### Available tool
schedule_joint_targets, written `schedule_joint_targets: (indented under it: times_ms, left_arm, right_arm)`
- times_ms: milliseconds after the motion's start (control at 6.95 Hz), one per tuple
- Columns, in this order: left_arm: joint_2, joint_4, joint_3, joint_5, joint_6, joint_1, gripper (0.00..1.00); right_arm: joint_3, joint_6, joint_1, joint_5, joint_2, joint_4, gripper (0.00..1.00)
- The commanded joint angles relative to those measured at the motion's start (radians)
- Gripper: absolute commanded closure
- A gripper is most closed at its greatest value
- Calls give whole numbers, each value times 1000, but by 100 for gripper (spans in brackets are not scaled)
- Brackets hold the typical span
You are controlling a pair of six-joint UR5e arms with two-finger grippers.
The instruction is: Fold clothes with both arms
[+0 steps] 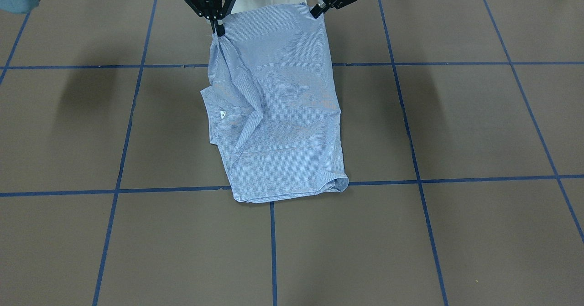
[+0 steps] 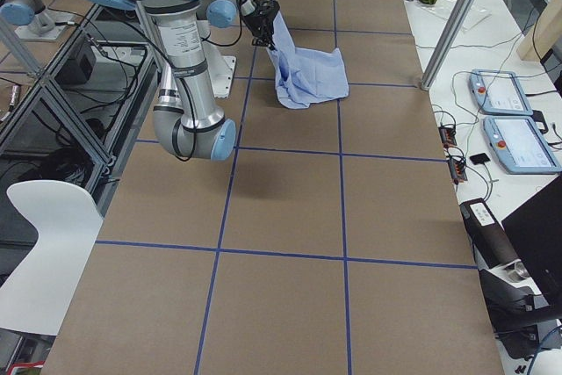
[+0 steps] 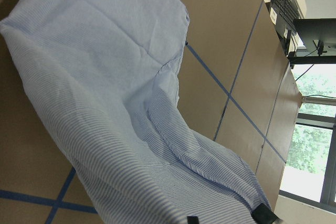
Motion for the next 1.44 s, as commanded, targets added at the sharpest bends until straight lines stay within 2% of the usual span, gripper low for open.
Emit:
schedule_joint_targets:
  times_ms: [0,144,432,576,863,1151,1295]
  left_arm:
    - [-195,166,149,-6,100,-93,100]
    - [-211,166,213,-5,167,-137,100]
    - [-221,159,343,-2,267,-200,100]
    - [-250,157,430,0,281,-208,100]
    - [-306,107,590,63,287,-207,100]
    - [-355,91,664,63,326,-207,100]
    - [-358,91,675,63,339,-207,100]
  right_arm:
    - [-136,-58,95,3,55,14,100]
    - [-201,-72,133,6,78,46,100]
    - [-404,-98,187,6,89,252,100]
    - [-495,-123,210,6,136,277,100]
    - [-676,-146,235,9,245,287,100]
    - [-868,-154,249,7,306,452,100]
    - [-907,-164,262,27,328,462,100]
